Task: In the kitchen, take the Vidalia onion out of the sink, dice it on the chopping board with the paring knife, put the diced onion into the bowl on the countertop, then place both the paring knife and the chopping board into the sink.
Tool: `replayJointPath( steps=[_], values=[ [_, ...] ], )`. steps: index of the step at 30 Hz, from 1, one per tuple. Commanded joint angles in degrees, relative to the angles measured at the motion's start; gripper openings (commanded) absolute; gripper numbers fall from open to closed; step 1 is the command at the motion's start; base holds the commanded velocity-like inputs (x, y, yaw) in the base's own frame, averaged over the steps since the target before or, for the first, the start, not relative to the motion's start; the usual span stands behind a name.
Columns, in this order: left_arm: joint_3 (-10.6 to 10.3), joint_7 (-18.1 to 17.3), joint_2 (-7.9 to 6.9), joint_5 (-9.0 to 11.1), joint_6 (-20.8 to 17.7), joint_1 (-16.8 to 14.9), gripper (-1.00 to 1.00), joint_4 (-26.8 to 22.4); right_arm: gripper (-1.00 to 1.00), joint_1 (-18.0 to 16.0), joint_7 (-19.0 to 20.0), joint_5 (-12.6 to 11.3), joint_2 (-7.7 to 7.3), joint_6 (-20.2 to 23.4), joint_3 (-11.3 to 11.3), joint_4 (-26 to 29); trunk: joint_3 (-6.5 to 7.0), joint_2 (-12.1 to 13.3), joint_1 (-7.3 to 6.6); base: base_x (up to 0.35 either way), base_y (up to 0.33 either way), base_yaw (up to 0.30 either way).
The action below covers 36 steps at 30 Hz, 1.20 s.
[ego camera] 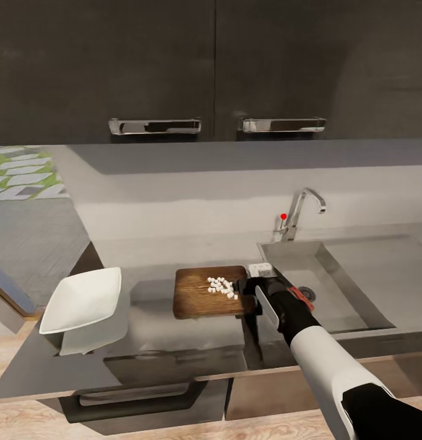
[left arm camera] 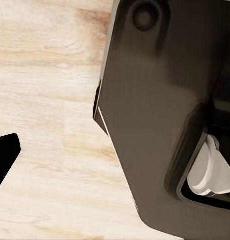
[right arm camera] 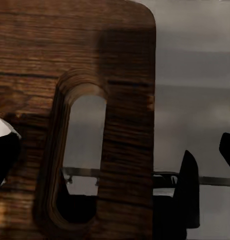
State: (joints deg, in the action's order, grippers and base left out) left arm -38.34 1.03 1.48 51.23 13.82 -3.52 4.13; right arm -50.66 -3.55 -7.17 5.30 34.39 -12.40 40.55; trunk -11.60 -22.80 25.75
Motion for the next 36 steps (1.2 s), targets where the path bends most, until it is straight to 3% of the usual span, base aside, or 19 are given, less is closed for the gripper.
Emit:
replayJointPath(
  steps=[1, 36],
  values=[
    [-0.34, 0.11, 0.08, 0.02, 0.24, -0.06, 1.0, 0.17, 1.0, -0.05, -0.36, -0.52, -0.03, 0.24, -0.17, 0.06, -0.11, -0.11, 0.03, 0.0, 0.094, 0.0],
    [-0.34, 0.11, 0.11, 0.02, 0.24, -0.08, 1.0, 0.17, 1.0, -0.05, -0.36, -0.55, -0.03, 0.24, -0.17, 0.06, -0.18, -0.11, 0.03, 0.0, -0.034, 0.0]
  ],
)
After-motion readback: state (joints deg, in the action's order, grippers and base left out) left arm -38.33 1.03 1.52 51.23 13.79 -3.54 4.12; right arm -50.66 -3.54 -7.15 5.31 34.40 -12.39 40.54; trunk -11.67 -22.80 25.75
